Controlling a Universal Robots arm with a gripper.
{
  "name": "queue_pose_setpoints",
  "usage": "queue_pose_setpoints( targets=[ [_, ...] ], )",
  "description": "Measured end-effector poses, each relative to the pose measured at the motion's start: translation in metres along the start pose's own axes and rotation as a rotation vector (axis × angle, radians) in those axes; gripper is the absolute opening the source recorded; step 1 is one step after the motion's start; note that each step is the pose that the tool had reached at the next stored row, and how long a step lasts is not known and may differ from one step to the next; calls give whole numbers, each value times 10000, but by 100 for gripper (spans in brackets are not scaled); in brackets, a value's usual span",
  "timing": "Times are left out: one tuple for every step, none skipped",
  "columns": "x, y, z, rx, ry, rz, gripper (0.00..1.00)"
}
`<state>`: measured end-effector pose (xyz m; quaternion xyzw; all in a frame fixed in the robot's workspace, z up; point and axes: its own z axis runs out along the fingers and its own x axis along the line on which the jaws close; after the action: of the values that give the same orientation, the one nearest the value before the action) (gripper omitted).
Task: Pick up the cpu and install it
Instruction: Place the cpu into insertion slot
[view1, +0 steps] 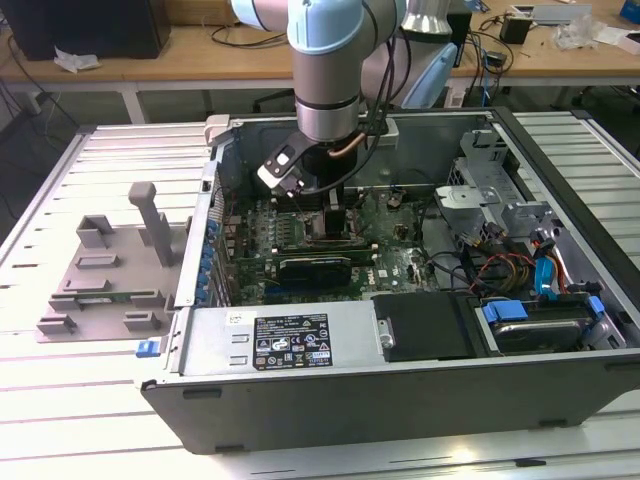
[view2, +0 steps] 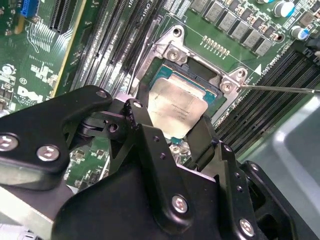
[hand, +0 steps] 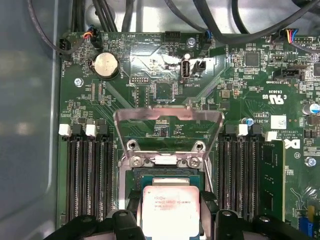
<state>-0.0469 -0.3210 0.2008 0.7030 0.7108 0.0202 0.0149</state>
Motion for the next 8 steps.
queue_pose_setpoints(
  targets=[
    [0, -1, 11, 0, 0, 1, 55],
    [-1, -1, 16, 1, -3, 2, 55],
    [1, -1, 19, 0, -2, 2, 55],
    [3, -1, 20, 0, -1, 3, 55],
    [6, -2, 24, -2, 0, 3, 55],
    [10, -2, 26, -1, 0, 4, 55],
    [18, -1, 31, -2, 2, 1, 55],
    [23, -1, 32, 0, -2, 0, 55]
  ],
)
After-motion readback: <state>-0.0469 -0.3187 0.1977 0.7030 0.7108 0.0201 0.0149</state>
